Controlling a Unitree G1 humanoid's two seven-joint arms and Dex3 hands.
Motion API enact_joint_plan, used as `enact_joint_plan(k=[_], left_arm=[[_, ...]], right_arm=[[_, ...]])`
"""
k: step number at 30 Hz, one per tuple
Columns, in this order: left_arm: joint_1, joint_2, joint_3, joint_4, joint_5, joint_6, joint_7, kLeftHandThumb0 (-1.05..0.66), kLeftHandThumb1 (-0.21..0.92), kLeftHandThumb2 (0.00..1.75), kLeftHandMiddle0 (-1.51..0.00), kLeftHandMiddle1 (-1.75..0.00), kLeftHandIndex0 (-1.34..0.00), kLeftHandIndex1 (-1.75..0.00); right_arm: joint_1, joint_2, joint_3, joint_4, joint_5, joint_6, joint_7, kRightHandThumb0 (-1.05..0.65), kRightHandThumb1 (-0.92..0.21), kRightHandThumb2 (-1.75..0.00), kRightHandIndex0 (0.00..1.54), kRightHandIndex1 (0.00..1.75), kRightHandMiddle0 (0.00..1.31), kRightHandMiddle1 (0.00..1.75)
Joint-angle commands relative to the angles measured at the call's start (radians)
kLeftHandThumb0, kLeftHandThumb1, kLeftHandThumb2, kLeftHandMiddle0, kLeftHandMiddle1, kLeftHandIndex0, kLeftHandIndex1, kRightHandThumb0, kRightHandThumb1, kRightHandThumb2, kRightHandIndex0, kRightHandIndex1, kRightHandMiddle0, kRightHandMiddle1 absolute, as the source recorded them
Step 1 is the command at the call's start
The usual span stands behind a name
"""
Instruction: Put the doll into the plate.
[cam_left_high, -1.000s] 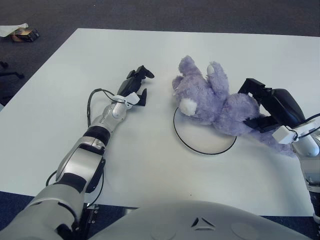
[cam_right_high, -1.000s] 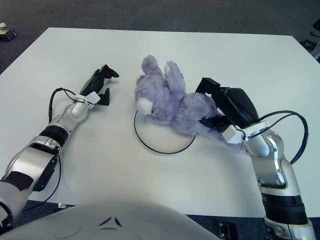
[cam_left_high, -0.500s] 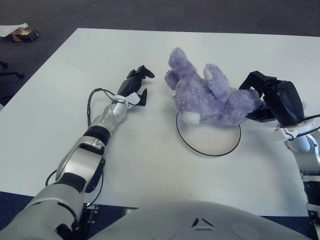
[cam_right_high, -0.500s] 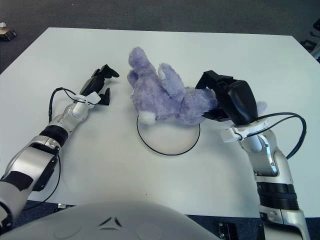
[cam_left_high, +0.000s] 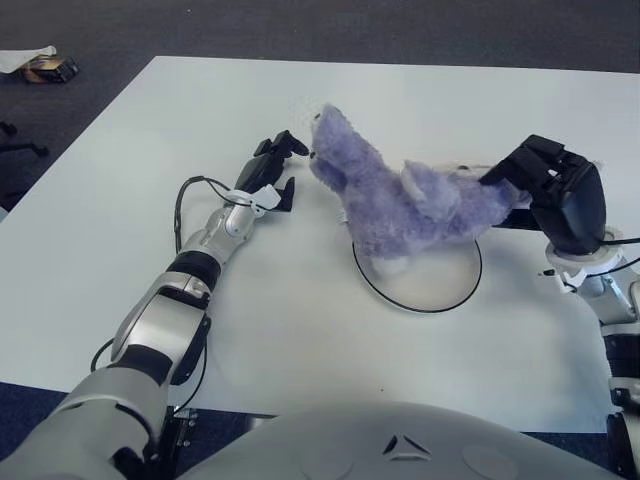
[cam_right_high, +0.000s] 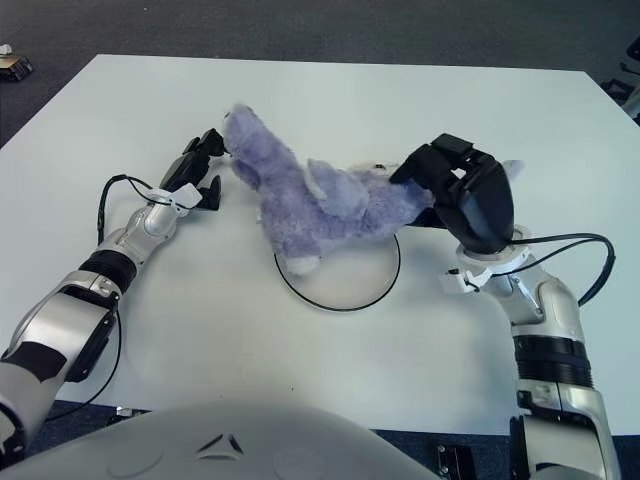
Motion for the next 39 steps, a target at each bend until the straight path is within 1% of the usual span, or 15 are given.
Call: enact_joint_plan(k=[1, 4, 6, 11, 16, 17, 18, 20, 21, 22, 23, 25, 28, 31, 39], left_arm=[[0.049, -0.002, -0.026, 0.034, 0.035, 0.044, -0.023, 0.23, 0.26, 1.59, -0.04, -1.35, 0.00, -1.57], [0.049, -0.003, -0.024, 0.034, 0.032, 0.047, -0.029, 0.23, 0.26, 1.60, -0.04, -1.35, 0.00, -1.57], [0.048, -0.002, -0.025, 0.034, 0.032, 0.049, -0.029, 0.23, 0.26, 1.60, -0.04, -1.35, 0.00, -1.57], [0.048, -0.001, -0.027, 0.035, 0.035, 0.050, -0.028, 0.23, 0.26, 1.60, -0.03, -1.34, 0.00, -1.57], [0.048, 0.001, -0.029, 0.035, 0.039, 0.049, -0.022, 0.23, 0.27, 1.60, -0.03, -1.34, 0.00, -1.56], [0.048, 0.001, -0.029, 0.035, 0.039, 0.049, -0.021, 0.23, 0.27, 1.60, -0.03, -1.34, 0.00, -1.56], [0.048, 0.001, -0.030, 0.035, 0.039, 0.049, -0.021, 0.23, 0.27, 1.60, -0.03, -1.34, 0.00, -1.56], [0.048, 0.001, -0.030, 0.035, 0.039, 0.049, -0.021, 0.23, 0.27, 1.60, -0.03, -1.34, 0.00, -1.57], [0.048, 0.000, -0.030, 0.035, 0.039, 0.049, -0.021, 0.23, 0.27, 1.60, -0.03, -1.34, 0.00, -1.57], [0.048, 0.000, -0.030, 0.035, 0.039, 0.049, -0.021, 0.23, 0.27, 1.61, -0.03, -1.33, 0.00, -1.57], [0.048, 0.000, -0.031, 0.035, 0.040, 0.049, -0.021, 0.23, 0.27, 1.61, -0.03, -1.33, 0.00, -1.57], [0.048, 0.000, -0.031, 0.034, 0.039, 0.049, -0.021, 0.23, 0.28, 1.61, -0.03, -1.33, 0.00, -1.57], [0.047, 0.000, -0.033, 0.034, 0.041, 0.052, -0.019, 0.23, 0.29, 1.60, -0.03, -1.33, 0.00, -1.58], [0.047, 0.001, -0.035, 0.035, 0.042, 0.052, -0.018, 0.24, 0.29, 1.61, -0.04, -1.32, 0.00, -1.59], [0.045, -0.001, -0.037, 0.036, 0.039, 0.053, -0.025, 0.24, 0.31, 1.61, -0.04, -1.32, 0.00, -1.60]], right_arm=[[-0.049, 0.010, 0.020, 0.041, -0.081, 0.012, -0.160, 0.00, -0.10, -1.53, 0.82, 1.62, 0.54, 1.75], [-0.055, -0.001, 0.042, 0.052, -0.114, 0.030, -0.225, 0.00, -0.10, -1.53, 0.82, 1.63, 0.54, 1.75], [-0.056, -0.013, 0.057, 0.065, -0.109, 0.024, -0.241, 0.00, -0.11, -1.54, 0.81, 1.65, 0.53, 1.75], [-0.041, -0.060, 0.088, 0.114, -0.026, -0.049, -0.201, 0.00, -0.12, -1.54, 0.79, 1.69, 0.52, 1.75], [-0.046, -0.080, 0.108, 0.151, 0.038, -0.101, -0.157, -0.01, -0.10, -1.57, 0.78, 1.74, 0.53, 1.75], [-0.034, -0.192, 0.187, 0.185, 0.192, -0.143, 0.004, -0.01, -0.10, -1.57, 0.78, 1.74, 0.53, 1.75], [-0.026, -0.277, 0.247, 0.211, 0.309, -0.175, 0.127, -0.01, -0.14, -1.52, 0.77, 1.70, 0.50, 1.75], [0.018, -0.214, 0.221, 0.077, 0.220, -0.125, 0.153, -0.01, -0.17, -1.47, 0.76, 1.67, 0.48, 1.75], [0.026, -0.167, 0.168, 0.023, 0.077, -0.098, 0.033, -0.01, -0.18, -1.46, 0.75, 1.67, 0.48, 1.75], [0.031, -0.142, 0.133, -0.009, -0.011, -0.083, -0.045, -0.01, -0.18, -1.47, 0.74, 1.68, 0.49, 1.75], [0.036, -0.153, 0.112, -0.015, -0.071, -0.067, -0.106, -0.01, -0.18, -1.47, 0.73, 1.69, 0.49, 1.75], [0.045, -0.171, 0.098, -0.032, -0.141, -0.022, -0.163, -0.01, -0.18, -1.48, 0.72, 1.72, 0.49, 1.75], [0.034, -0.188, 0.115, -0.040, -0.221, 0.038, -0.226, -0.01, -0.19, -1.48, 0.70, 1.74, 0.49, 1.75], [0.021, -0.202, 0.144, -0.038, -0.267, 0.059, -0.289, -0.01, -0.20, -1.46, 0.69, 1.73, 0.49, 1.75], [-0.016, -0.248, 0.210, -0.045, -0.323, 0.091, -0.403, 0.00, -0.26, -1.37, 0.66, 1.67, 0.47, 1.75]])
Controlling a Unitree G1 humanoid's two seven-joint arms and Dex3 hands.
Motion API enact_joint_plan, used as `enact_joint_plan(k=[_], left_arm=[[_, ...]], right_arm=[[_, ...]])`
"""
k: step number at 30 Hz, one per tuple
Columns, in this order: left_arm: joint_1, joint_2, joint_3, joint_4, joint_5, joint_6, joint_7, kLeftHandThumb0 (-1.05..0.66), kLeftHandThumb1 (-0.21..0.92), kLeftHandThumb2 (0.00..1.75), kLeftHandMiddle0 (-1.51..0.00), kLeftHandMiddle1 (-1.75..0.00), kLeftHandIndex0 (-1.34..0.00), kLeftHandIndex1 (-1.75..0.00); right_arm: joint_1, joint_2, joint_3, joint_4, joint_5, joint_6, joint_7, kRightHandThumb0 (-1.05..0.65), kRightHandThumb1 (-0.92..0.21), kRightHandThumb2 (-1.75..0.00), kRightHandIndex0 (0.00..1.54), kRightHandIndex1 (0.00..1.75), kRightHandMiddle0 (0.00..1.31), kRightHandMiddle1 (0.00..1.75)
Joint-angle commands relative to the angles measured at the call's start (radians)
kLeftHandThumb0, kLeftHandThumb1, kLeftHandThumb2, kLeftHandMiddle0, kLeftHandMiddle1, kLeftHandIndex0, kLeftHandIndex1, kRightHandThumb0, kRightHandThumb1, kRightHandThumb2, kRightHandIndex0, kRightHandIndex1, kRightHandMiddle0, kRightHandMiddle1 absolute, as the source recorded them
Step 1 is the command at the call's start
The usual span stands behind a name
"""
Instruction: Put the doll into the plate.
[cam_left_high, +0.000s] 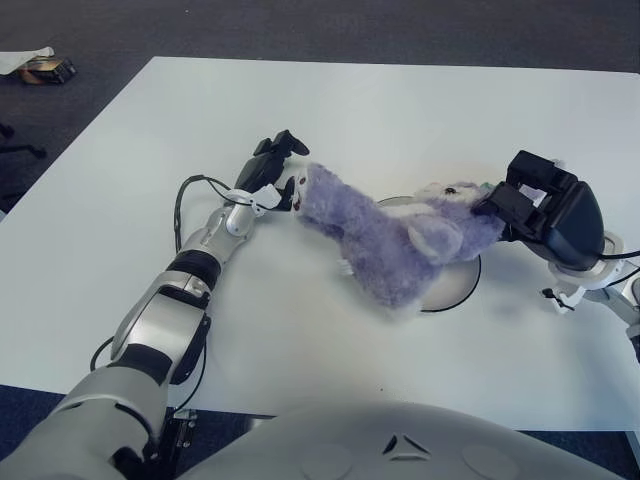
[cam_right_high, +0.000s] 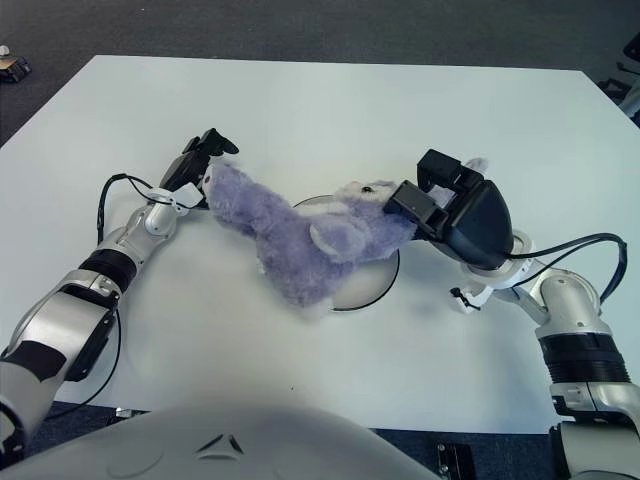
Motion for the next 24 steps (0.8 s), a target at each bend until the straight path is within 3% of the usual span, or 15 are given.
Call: enact_joint_plan(k=[1, 4, 8, 11, 19, 22, 24], left_arm=[[0.048, -0.004, -0.029, 0.035, 0.038, 0.037, -0.027, 0.24, 0.31, 1.62, -0.04, -1.31, 0.00, -1.60], [0.047, -0.003, -0.032, 0.035, 0.041, 0.038, -0.023, 0.24, 0.32, 1.62, -0.05, -1.31, 0.00, -1.61], [0.048, -0.004, -0.033, 0.033, 0.040, 0.038, -0.021, 0.25, 0.33, 1.62, -0.05, -1.31, 0.00, -1.63], [0.049, -0.005, -0.031, 0.030, 0.036, 0.041, -0.023, 0.25, 0.33, 1.62, -0.05, -1.31, 0.00, -1.64], [0.051, -0.006, -0.029, 0.023, 0.032, 0.049, -0.030, 0.24, 0.32, 1.60, -0.06, -1.33, 0.00, -1.64], [0.051, -0.005, -0.029, 0.021, 0.030, 0.052, -0.036, 0.24, 0.32, 1.60, -0.06, -1.33, 0.00, -1.64], [0.051, -0.005, -0.029, 0.020, 0.029, 0.054, -0.040, 0.24, 0.33, 1.60, -0.06, -1.33, 0.00, -1.63]], right_arm=[[-0.035, -0.041, 0.025, -0.022, -0.036, 0.035, -0.055, 0.00, -0.27, -1.34, 0.66, 1.63, 0.47, 1.75], [-0.042, -0.068, 0.044, -0.022, -0.069, 0.069, -0.084, 0.00, -0.39, -1.15, 0.57, 1.48, 0.50, 1.75], [-0.041, -0.130, 0.075, -0.024, -0.140, 0.135, -0.118, 0.00, -0.68, -0.84, 0.26, 1.62, 0.33, 1.74], [-0.039, -0.156, 0.094, -0.031, -0.149, 0.164, -0.112, -0.01, -0.77, -0.75, 0.20, 1.70, 0.23, 1.74], [-0.002, -0.209, 0.094, -0.086, -0.101, 0.210, -0.037, -0.01, -0.90, -0.55, 0.15, 1.70, 0.17, 1.70], [0.005, -0.221, 0.096, -0.097, -0.091, 0.220, -0.018, -0.24, -0.90, -0.54, 0.06, 1.35, 0.21, 1.72], [0.008, -0.228, 0.097, -0.103, -0.088, 0.227, -0.006, -0.29, -0.91, -0.52, 0.04, 1.25, 0.21, 1.72]])
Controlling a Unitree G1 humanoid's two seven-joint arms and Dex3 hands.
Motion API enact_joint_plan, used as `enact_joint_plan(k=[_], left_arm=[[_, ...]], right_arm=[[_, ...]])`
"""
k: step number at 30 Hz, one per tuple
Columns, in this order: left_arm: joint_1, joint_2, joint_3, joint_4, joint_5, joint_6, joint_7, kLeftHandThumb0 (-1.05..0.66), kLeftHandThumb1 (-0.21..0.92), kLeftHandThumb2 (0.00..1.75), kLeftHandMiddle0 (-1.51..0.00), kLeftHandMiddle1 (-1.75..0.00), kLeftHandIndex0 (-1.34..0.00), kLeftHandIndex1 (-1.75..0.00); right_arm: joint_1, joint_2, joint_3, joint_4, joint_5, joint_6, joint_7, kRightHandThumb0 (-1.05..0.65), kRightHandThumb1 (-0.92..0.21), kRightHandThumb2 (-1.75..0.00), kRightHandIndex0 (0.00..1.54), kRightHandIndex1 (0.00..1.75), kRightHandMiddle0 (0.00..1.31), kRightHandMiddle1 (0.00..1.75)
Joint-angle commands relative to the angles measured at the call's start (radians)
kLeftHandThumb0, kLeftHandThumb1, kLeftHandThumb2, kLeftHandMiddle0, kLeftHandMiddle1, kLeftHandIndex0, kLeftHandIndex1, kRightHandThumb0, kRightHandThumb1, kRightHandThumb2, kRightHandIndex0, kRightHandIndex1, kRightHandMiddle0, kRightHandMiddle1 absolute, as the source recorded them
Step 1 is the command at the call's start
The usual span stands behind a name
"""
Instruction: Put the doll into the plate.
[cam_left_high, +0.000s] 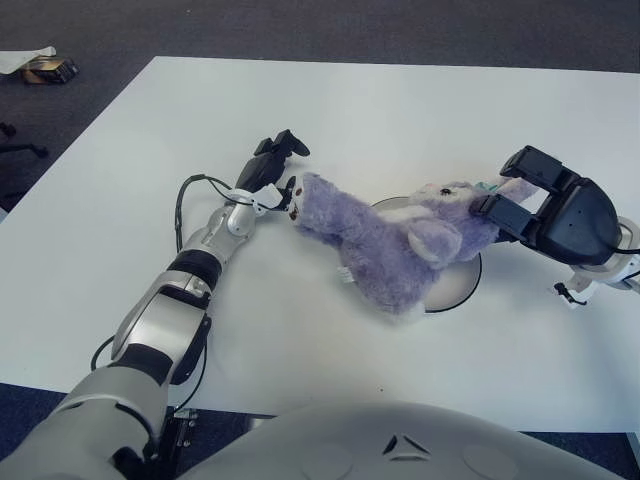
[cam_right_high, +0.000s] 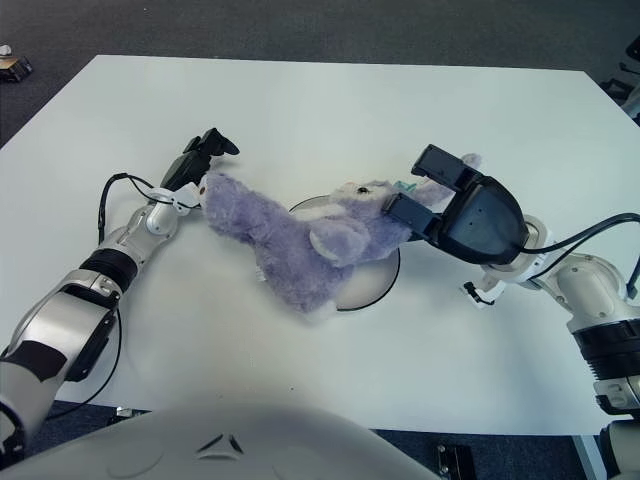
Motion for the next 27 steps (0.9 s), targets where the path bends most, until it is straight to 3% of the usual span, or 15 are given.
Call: enact_joint_plan(k=[1, 12, 14, 17, 23, 24, 27], left_arm=[[0.051, -0.002, -0.024, 0.030, 0.029, 0.042, -0.042, 0.24, 0.33, 1.60, -0.06, -1.33, 0.00, -1.63], [0.056, 0.000, -0.022, 0.016, 0.027, 0.060, -0.062, 0.26, 0.39, 1.62, -0.03, -1.28, 0.00, -1.65], [0.056, 0.001, -0.022, 0.014, 0.025, 0.063, -0.068, 0.28, 0.42, 1.63, -0.01, -1.27, 0.00, -1.66], [0.057, 0.001, -0.022, 0.010, 0.025, 0.066, -0.073, 0.28, 0.43, 1.63, -0.01, -1.26, 0.00, -1.67], [0.056, 0.004, -0.019, 0.009, 0.021, 0.073, -0.088, 0.28, 0.45, 1.63, 0.00, -1.25, 0.00, -1.67], [0.056, 0.003, -0.018, 0.009, 0.020, 0.075, -0.090, 0.29, 0.45, 1.63, 0.00, -1.25, 0.00, -1.67], [0.055, 0.003, -0.016, 0.012, 0.018, 0.078, -0.095, 0.30, 0.46, 1.64, 0.00, -1.25, 0.00, -1.67]], right_arm=[[0.015, -0.033, -0.003, -0.024, 0.022, 0.022, 0.031, -0.31, -0.91, -0.52, 0.02, 1.22, 0.20, 1.73], [0.031, -0.091, -0.017, -0.034, 0.057, 0.023, 0.061, -0.35, -0.92, -0.53, 0.00, 0.87, 0.18, 1.75], [0.030, -0.096, -0.020, -0.029, 0.075, 0.013, 0.060, -0.41, -0.88, -0.67, 0.00, 0.72, 0.07, 1.31], [0.030, -0.096, -0.024, -0.025, 0.097, 0.005, 0.055, -0.45, -0.83, -0.76, 0.00, 0.63, 0.02, 1.13], [0.031, -0.096, -0.044, -0.005, 0.214, -0.053, 0.103, -0.55, -0.75, -0.77, 0.00, 0.52, 0.00, 1.08], [0.020, -0.119, -0.054, 0.034, 0.272, -0.096, 0.131, -0.56, -0.74, -0.77, 0.00, 0.52, 0.00, 1.07], [-0.007, -0.162, -0.070, 0.126, 0.407, -0.194, 0.213, -0.76, -0.87, -0.54, 0.00, 0.53, 0.00, 1.03]])
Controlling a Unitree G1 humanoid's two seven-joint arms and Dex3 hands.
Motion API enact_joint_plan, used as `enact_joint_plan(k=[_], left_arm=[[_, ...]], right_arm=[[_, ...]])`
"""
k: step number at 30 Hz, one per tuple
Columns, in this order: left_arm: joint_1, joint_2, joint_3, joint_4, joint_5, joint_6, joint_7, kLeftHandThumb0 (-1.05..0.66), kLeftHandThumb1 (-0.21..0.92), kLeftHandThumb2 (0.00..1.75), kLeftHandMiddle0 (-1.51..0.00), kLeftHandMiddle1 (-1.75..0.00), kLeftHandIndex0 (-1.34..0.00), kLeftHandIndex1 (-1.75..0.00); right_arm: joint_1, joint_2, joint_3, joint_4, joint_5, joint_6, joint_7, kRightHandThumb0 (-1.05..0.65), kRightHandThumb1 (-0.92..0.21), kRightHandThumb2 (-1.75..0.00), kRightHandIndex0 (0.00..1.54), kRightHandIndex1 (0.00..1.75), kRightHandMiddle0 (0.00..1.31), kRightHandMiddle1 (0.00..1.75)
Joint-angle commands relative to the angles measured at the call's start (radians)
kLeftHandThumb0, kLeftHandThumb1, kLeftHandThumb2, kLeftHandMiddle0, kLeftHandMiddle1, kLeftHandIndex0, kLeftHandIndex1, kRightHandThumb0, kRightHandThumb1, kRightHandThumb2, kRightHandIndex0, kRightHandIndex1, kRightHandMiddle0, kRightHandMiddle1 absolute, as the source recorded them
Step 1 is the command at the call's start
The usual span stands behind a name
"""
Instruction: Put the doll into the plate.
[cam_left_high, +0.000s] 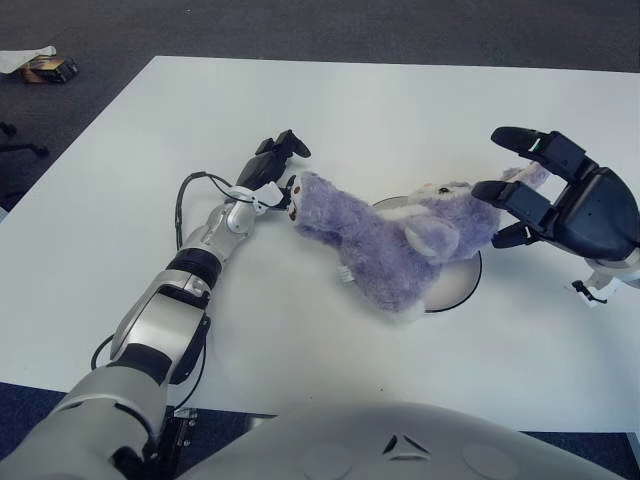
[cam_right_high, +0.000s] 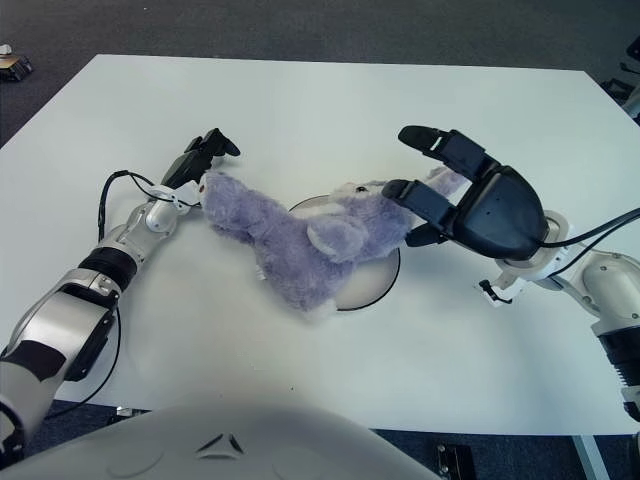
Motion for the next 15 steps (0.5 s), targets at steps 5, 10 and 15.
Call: enact_joint_plan(k=[5, 10, 15], left_arm=[[0.054, 0.002, -0.018, 0.039, 0.022, 0.043, -0.042, 0.30, 0.46, 1.64, 0.00, -1.24, 0.00, -1.66], [0.055, 0.004, -0.016, 0.037, 0.021, 0.044, -0.049, 0.30, 0.43, 1.63, 0.00, -1.23, 0.00, -1.64], [0.054, 0.005, -0.019, 0.036, 0.026, 0.048, -0.046, 0.29, 0.42, 1.63, 0.00, -1.23, 0.00, -1.63]], right_arm=[[-0.014, -0.058, -0.043, 0.108, 0.333, -0.122, 0.266, -0.90, -0.91, -0.44, 0.00, 0.56, 0.00, 1.18], [0.016, -0.060, -0.087, 0.118, 0.537, -0.130, 0.430, -1.00, -0.92, -0.39, 0.00, 0.60, 0.00, 1.32], [0.000, -0.082, -0.192, 0.131, 0.653, -0.140, 0.541, -1.04, -0.92, -0.37, 0.00, 0.61, 0.00, 1.19]])
